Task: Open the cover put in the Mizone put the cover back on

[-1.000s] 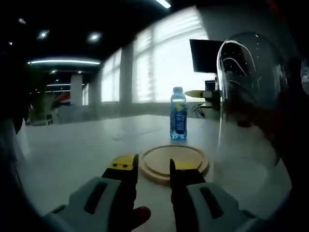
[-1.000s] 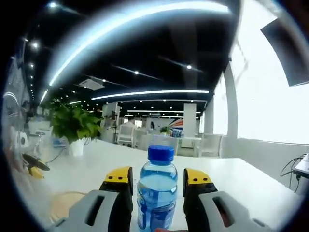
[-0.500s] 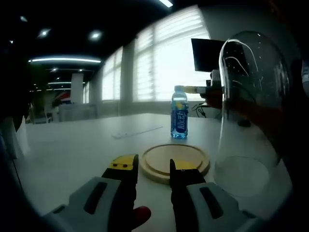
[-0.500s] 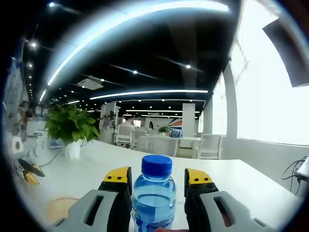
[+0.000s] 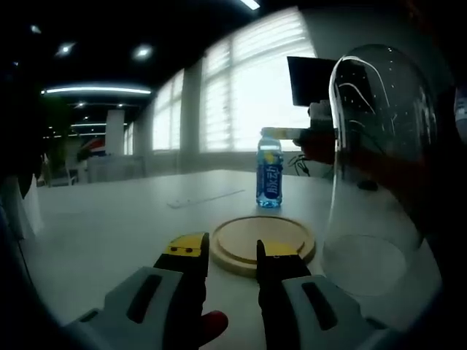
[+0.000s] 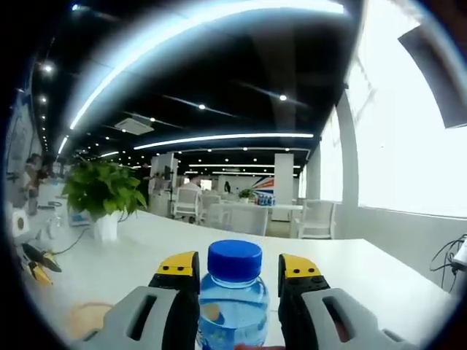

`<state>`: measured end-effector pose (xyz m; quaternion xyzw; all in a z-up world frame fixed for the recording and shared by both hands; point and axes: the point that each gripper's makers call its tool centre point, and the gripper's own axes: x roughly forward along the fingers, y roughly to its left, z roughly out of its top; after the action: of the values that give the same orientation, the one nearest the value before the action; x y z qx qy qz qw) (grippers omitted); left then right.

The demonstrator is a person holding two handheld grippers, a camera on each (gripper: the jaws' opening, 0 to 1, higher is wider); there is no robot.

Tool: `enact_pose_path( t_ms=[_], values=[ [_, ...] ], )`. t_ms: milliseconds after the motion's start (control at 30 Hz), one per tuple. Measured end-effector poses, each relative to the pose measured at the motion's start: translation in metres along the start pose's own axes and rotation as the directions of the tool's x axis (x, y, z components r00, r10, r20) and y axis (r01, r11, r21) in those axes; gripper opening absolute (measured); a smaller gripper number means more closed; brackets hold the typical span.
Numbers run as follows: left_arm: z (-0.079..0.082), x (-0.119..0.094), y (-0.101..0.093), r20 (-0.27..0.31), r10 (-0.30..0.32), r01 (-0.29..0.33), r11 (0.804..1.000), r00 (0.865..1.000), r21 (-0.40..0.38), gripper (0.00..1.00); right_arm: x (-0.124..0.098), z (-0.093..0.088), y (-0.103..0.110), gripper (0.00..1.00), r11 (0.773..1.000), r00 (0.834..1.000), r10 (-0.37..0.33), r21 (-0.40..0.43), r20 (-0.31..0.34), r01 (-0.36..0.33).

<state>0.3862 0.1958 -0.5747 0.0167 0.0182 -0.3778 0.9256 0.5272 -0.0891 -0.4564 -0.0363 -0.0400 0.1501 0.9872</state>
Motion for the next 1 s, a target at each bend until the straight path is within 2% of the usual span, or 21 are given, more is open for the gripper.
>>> enact_pose_path(
  t_ms=[267, 1000],
  values=[
    [-0.003, 0.001, -0.003, -0.008, -0.009, 0.009, 1.0, 1.0, 0.0, 0.2, 0.008, 0.0, -0.002, 0.36, 1.0, 1.0, -0.004, 0.009, 0.003, 0.004],
    [0.0, 0.0, -0.004, -0.004, -0.012, 0.012, 1.0, 1.0, 0.007, 0.2, 0.016, 0.001, 0.001, 0.25, 0.999, 1.0, 0.012, 0.042, 0.011, -0.013]
  ],
)
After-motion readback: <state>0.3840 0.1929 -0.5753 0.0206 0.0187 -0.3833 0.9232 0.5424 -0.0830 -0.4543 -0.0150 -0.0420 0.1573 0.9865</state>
